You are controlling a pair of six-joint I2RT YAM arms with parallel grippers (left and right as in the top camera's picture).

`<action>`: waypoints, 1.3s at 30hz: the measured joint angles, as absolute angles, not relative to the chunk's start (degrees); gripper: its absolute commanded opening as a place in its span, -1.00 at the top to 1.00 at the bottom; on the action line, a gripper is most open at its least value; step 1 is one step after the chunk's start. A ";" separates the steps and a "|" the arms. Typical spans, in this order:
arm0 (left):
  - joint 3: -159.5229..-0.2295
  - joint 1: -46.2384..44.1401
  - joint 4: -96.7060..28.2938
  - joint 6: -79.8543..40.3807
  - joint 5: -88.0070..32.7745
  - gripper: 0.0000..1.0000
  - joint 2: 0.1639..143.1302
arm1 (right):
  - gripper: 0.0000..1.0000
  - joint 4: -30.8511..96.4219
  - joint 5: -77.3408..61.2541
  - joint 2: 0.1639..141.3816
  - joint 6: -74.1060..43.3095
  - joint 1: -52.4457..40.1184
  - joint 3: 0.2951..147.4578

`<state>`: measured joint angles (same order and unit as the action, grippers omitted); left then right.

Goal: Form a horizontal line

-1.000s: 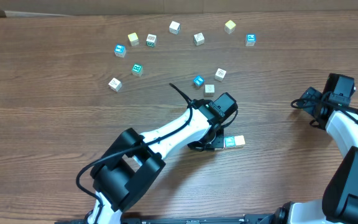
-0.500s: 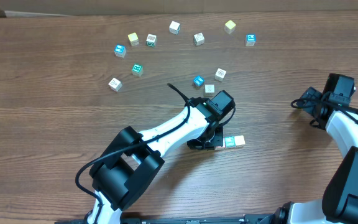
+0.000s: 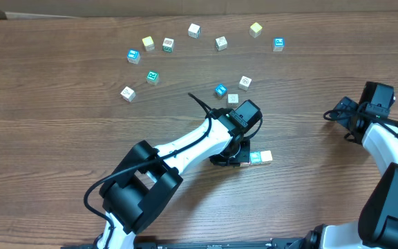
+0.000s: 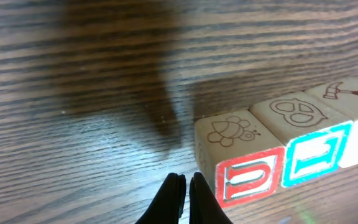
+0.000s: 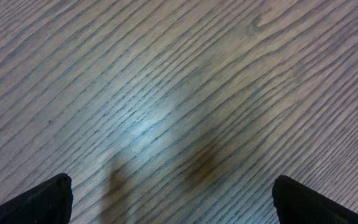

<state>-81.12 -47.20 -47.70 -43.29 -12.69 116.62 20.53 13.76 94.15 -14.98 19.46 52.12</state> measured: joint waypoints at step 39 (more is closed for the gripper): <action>-81.73 -36.86 -49.78 -37.08 -12.58 0.83 106.19 | -1.00 20.56 13.74 94.15 -15.00 19.46 52.12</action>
